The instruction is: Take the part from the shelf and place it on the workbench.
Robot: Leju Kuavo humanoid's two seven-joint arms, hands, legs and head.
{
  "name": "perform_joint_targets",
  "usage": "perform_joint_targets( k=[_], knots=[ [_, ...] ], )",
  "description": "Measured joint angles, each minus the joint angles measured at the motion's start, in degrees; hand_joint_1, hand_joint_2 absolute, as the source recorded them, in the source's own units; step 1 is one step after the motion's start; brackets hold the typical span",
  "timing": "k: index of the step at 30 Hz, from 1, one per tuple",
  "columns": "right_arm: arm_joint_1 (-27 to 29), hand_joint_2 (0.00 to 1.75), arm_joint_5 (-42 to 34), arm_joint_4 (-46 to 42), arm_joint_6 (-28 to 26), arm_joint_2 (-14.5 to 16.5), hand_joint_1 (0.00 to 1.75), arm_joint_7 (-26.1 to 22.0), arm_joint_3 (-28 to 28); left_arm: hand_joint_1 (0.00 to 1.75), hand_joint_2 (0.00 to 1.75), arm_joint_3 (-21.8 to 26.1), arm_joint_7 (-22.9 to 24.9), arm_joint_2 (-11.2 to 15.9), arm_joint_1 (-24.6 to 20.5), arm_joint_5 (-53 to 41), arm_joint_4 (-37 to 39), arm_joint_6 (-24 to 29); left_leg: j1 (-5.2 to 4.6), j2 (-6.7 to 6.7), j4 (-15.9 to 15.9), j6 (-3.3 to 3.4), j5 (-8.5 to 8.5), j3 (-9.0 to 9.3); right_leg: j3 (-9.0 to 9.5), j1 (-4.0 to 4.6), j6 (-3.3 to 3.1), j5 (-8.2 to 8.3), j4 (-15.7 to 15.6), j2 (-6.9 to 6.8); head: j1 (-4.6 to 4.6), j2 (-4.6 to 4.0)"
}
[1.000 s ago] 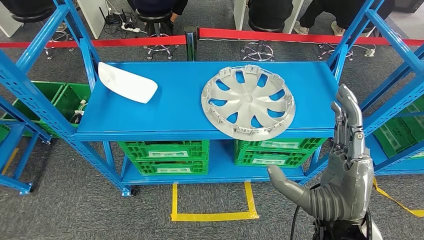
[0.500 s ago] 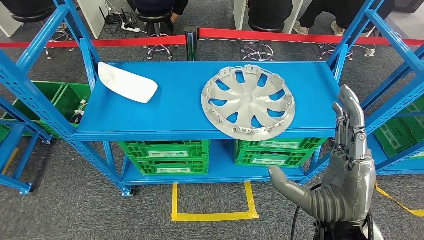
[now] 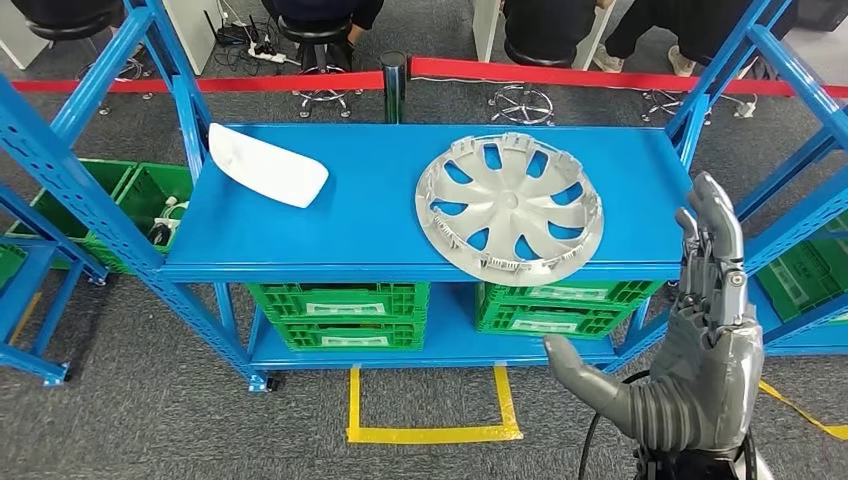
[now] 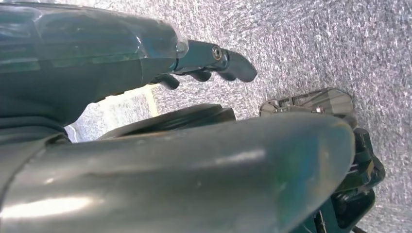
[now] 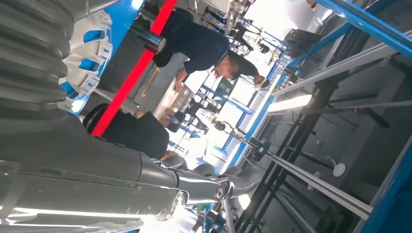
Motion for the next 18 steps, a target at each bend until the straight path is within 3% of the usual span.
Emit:
perform_joint_targets(
  k=[1,3,5,7,10,11,13,14,15,16,18],
  knots=[
    [0.0,1.75,0.0,0.0,0.0,0.0,0.00,0.0,0.0,0.00,0.00,0.0,0.0,0.0,0.0,0.0,0.0,0.0,-0.10,-0.04,0.0,-0.05,-0.17,0.24,0.09,0.02,-0.24,1.81,-1.3,-0.01,0.07,0.00],
    [0.1,1.75,0.0,0.0,0.0,0.0,0.00,0.0,0.0,0.00,0.00,0.0,0.0,0.0,0.0,0.0,0.0,0.0,-0.26,-0.14,0.0,-0.32,-0.62,0.90,2.50,0.21,-1.00,6.42,-7.8,-0.03,0.19,0.00],
    [0.0,1.75,0.0,0.0,0.0,0.1,0.00,0.0,0.0,0.00,0.00,0.0,0.0,-0.1,-0.1,0.0,0.0,0.0,-0.33,-0.20,0.1,-0.86,-0.92,1.08,4.59,0.61,-1.67,8.29,-12.9,-0.11,0.16,0.00],
    [0.1,1.75,0.0,0.0,-0.1,0.1,0.00,0.1,0.0,0.00,0.00,0.0,0.0,-0.2,-0.1,0.0,0.0,0.0,-0.22,-0.14,0.0,-1.56,-0.93,0.92,4.97,0.96,-2.04,7.99,-14.2,-0.11,0.09,0.00],
    [0.1,1.75,0.0,-0.1,-0.1,0.1,0.00,0.1,0.0,0.00,0.00,0.0,0.0,-0.2,-0.1,0.0,0.0,0.0,-0.11,-0.14,1.2,-2.55,-2.09,0.48,5.93,0.63,-2.69,8.29,-15.7,-0.15,-0.31,0.00],
    [0.1,1.75,0.0,-0.1,-0.1,0.1,0.00,0.1,0.0,0.00,0.00,0.0,0.0,-0.2,-0.1,0.0,0.0,0.0,-0.06,-0.24,3.6,-2.82,-3.31,-0.68,6.38,0.49,-2.90,8.37,-16.1,-0.24,-0.67,0.00],
    [0.1,1.75,0.0,0.0,-0.1,0.1,0.00,0.1,0.0,0.00,0.00,0.0,-0.1,-0.1,-0.1,0.0,0.0,0.0,0.21,-0.39,10.6,-3.27,-6.03,-4.64,6.78,0.50,-3.18,8.19,-16.3,-0.34,-1.51,0.00],
    [0.1,1.75,0.0,0.0,-0.1,0.1,0.00,0.1,0.0,0.00,0.00,0.0,-0.1,-0.1,0.0,0.0,0.0,0.0,0.36,-0.40,13.4,-3.45,-6.59,-6.56,6.91,0.48,-3.22,8.01,-16.3,-0.32,-1.84,0.00],
    [0.1,1.75,0.0,0.0,-0.1,0.1,0.00,0.1,0.0,0.00,0.00,0.0,-0.1,-0.1,0.0,0.0,0.0,0.0,0.50,-0.39,14.6,-3.60,-6.12,-7.69,7.09,0.42,-3.16,7.78,-16.2,-0.26,-2.14,0.00],
    [0.1,1.75,0.0,0.0,-0.1,0.1,0.00,0.1,0.0,0.00,0.00,0.0,-0.1,-0.1,0.0,0.0,0.0,0.0,0.65,-0.36,13.7,-3.76,-4.50,-7.76,7.40,0.31,-3.00,7.48,-16.2,-0.17,-2.43,0.00],
    [0.1,1.75,0.0,0.0,-0.1,0.1,0.00,0.1,0.0,0.00,0.00,0.0,-0.1,-0.1,0.1,0.0,0.0,0.0,0.96,-0.25,7.6,-4.12,-0.01,-5.42,8.12,0.04,-2.39,6.60,-15.8,0.01,-3.01,0.00]
  ],
)
